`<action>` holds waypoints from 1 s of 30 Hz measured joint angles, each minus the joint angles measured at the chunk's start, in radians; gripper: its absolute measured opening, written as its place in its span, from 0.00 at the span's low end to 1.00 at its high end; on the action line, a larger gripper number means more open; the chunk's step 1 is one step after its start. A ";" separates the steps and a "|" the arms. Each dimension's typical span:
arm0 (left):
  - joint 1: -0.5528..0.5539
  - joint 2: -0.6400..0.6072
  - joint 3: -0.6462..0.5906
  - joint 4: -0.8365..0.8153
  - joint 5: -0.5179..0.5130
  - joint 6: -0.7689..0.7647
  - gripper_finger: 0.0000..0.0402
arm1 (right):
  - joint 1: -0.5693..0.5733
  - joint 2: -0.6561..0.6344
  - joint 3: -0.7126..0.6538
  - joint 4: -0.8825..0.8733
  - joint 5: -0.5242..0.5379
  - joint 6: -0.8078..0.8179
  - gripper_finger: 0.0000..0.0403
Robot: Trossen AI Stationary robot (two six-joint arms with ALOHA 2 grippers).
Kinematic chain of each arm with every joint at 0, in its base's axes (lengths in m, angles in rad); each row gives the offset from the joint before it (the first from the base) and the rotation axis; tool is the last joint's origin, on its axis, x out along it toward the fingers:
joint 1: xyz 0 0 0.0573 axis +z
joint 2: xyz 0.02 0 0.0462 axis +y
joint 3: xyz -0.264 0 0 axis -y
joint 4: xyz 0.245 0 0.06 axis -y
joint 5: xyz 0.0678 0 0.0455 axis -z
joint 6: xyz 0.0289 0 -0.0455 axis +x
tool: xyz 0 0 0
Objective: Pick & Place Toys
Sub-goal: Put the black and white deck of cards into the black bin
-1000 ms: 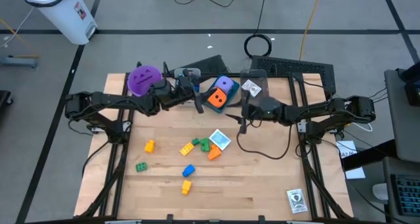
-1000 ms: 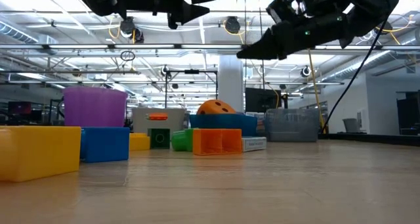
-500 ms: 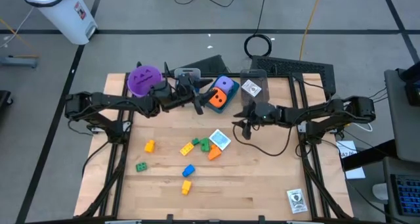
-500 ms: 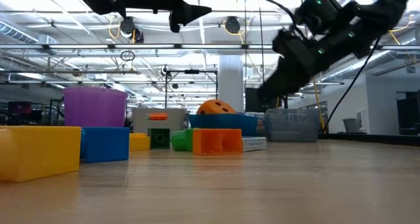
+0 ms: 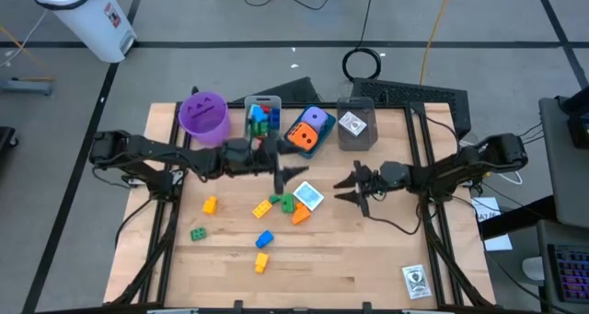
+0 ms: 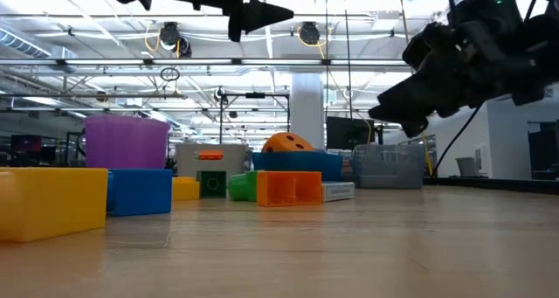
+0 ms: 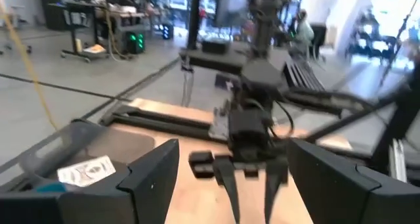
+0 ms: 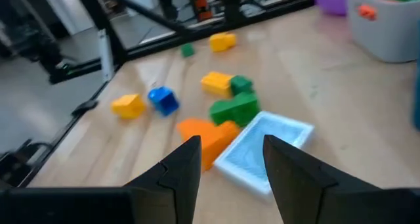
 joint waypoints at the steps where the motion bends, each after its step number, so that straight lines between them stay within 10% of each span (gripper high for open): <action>1: -0.019 0.000 0.000 -0.014 -0.013 0.010 0.72 | 0.016 0.000 -0.002 -0.003 0.001 0.000 0.39; 14: -0.136 0.172 0.001 0.098 -0.037 0.017 0.72 | 0.160 0.000 0.080 -0.151 0.054 -0.057 0.39; 25: -0.124 0.180 0.001 0.118 -0.038 0.041 0.72 | 0.173 -0.039 0.430 -1.048 -0.175 -0.306 0.39; 30: -0.124 0.182 0.000 0.132 -0.038 0.052 0.72 | 0.310 -0.067 0.610 -1.500 -0.075 -0.329 0.38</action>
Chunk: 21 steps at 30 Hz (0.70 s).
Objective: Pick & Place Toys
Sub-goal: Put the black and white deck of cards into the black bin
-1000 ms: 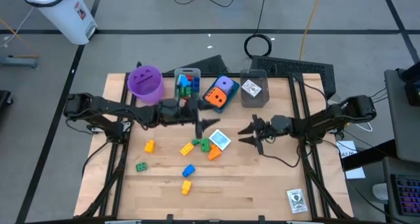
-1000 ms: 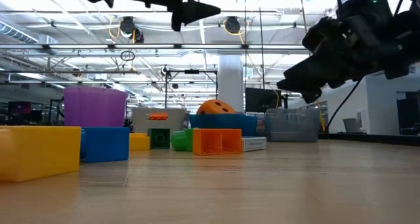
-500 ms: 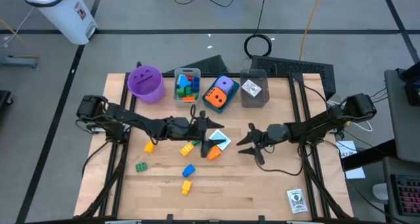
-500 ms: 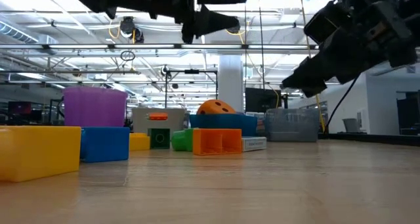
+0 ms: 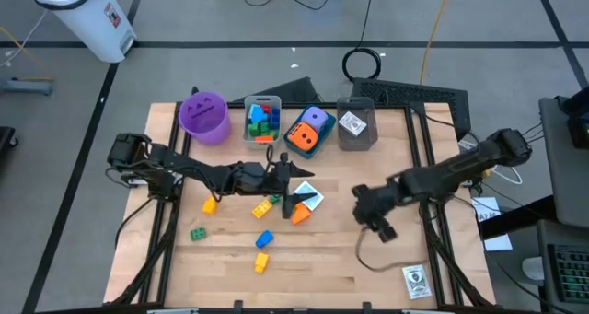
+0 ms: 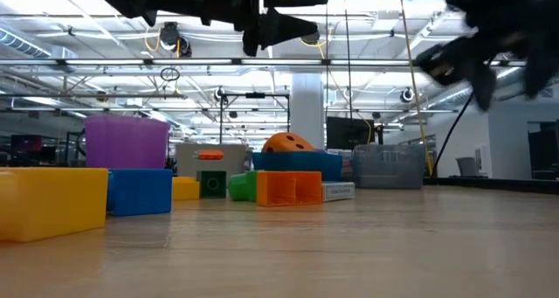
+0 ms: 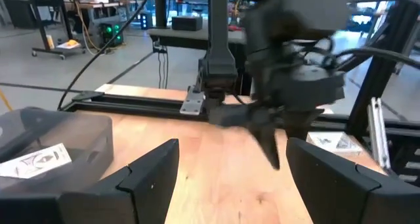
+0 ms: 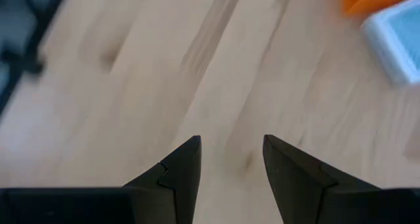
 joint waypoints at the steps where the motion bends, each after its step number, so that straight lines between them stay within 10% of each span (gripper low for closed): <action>1: 0.000 -0.001 0.000 0.002 0.000 -0.006 0.72 | 0.044 -0.001 0.032 -0.059 0.041 -0.002 0.38; 14: -0.061 -0.001 0.000 0.005 0.001 -0.108 0.72 | 0.519 0.028 0.096 -0.147 0.186 0.293 0.38; 21: -0.103 -0.001 0.000 0.006 -0.036 -0.165 0.72 | 0.657 0.124 0.096 -0.183 0.182 0.167 0.38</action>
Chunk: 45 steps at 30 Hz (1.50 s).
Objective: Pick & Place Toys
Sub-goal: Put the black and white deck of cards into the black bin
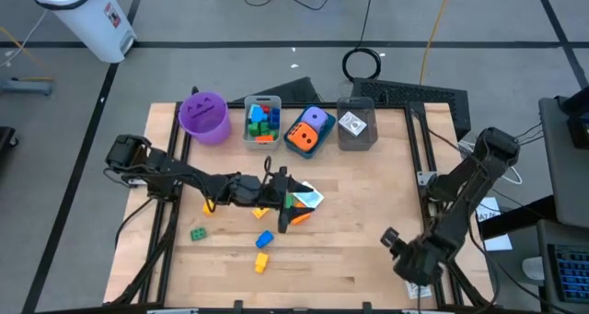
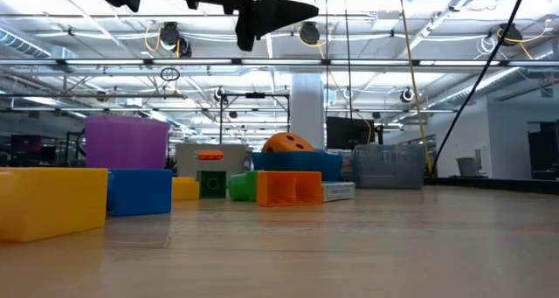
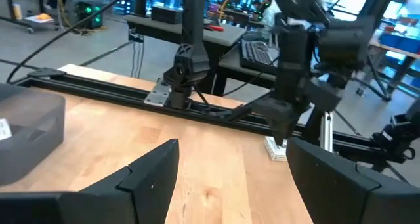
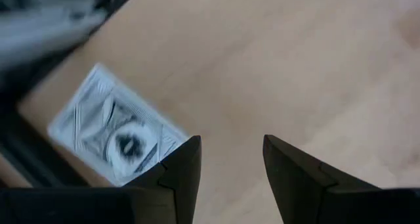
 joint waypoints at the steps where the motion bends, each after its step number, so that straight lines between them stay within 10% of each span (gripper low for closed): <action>1: -0.007 0.000 0.000 0.000 -0.014 -0.005 0.72 | 0.018 0.016 0.000 0.003 -0.001 -0.046 0.38; 9: -0.060 0.000 0.000 -0.002 -0.098 -0.048 0.72 | 0.081 0.066 -0.001 0.049 -0.067 -0.362 0.38; 39: -0.073 0.075 0.000 0.014 -0.173 -0.103 0.72 | -0.022 0.245 0.002 0.123 -0.151 -0.601 0.38; 45: -0.077 0.075 0.000 0.011 -0.172 -0.103 0.72 | -0.114 0.235 0.002 0.132 0.000 -0.638 0.38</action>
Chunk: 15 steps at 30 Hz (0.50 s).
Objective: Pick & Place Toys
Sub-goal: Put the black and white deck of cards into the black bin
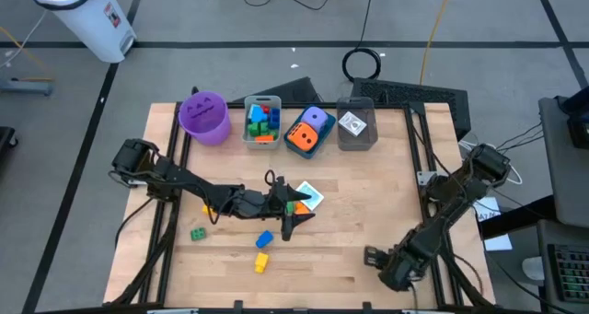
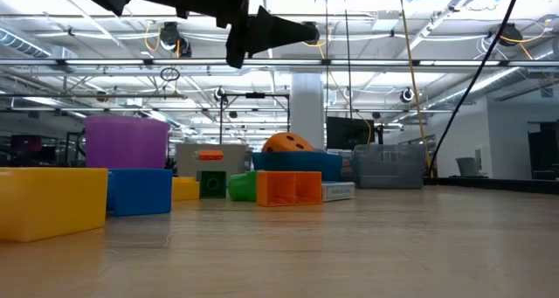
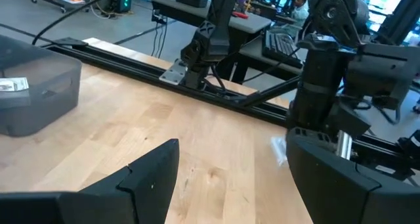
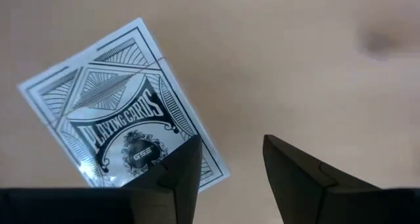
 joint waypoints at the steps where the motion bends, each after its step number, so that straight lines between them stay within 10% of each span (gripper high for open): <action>1: 0.000 0.000 0.000 0.000 0.000 0.000 0.72 | -0.020 -0.004 -0.001 0.003 0.032 -0.011 0.38; 15: 0.000 0.000 0.000 0.000 0.000 0.002 0.72 | -0.336 -0.056 -0.004 0.039 0.315 -0.185 0.38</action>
